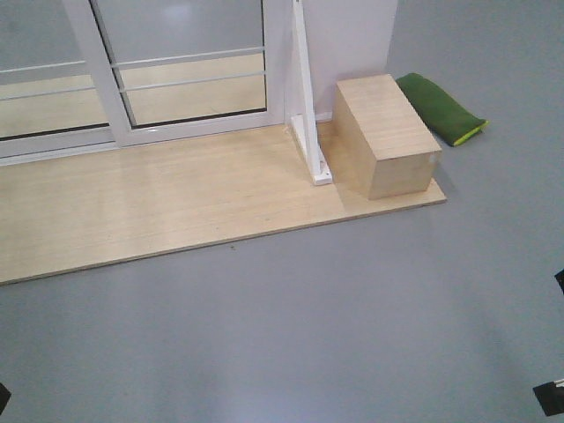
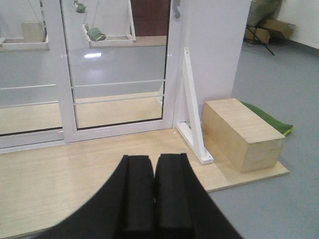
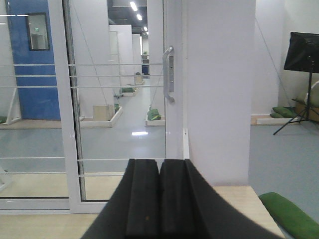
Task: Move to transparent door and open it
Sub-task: 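Drive up to the white-framed glass sliding door and stop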
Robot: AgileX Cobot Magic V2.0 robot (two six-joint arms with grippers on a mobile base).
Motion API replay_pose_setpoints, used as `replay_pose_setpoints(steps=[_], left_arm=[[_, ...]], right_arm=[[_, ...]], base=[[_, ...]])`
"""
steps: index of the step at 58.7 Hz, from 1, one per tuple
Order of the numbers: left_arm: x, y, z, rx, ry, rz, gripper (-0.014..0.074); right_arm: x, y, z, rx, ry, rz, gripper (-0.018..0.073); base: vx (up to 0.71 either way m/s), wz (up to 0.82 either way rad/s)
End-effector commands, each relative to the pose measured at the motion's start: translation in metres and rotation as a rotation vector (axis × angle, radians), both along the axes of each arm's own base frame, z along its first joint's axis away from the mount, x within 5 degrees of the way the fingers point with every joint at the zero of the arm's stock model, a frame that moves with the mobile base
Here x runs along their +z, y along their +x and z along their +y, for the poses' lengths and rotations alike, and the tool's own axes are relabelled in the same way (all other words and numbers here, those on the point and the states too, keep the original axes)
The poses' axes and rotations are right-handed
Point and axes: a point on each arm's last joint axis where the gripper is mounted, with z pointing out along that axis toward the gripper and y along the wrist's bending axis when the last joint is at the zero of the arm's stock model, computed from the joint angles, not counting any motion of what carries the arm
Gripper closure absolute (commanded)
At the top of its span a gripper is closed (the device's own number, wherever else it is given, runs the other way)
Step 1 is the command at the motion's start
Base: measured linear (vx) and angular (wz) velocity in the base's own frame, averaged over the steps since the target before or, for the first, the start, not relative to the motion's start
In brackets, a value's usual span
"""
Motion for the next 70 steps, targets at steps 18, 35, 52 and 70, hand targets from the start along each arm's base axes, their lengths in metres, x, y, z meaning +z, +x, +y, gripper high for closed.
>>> replay_pose_setpoints(steps=[18, 35, 52, 70], left_arm=[[0.0045, 0.0003, 0.0001, 0.002, -0.026, -0.080, 0.0603], [0.0045, 0.0003, 0.0001, 0.002, -0.026, -0.080, 0.0603], [0.0045, 0.0003, 0.0001, 0.002, -0.026, -0.080, 0.0603], [0.0045, 0.0003, 0.0001, 0.002, -0.026, -0.080, 0.0603]], right_arm=[[0.0061, -0.0011, -0.0015, -0.017, 0.011, -0.079, 0.0568], [0.0061, -0.0011, -0.0015, -0.017, 0.011, -0.079, 0.0568], [0.0061, -0.0011, -0.0015, -0.017, 0.011, -0.079, 0.0568], [0.0061, -0.0011, -0.0015, -0.017, 0.011, -0.079, 0.0568]], base=[[0.45, 0.17], [0.47, 0.14], [0.48, 0.22], [0.46, 0.14]])
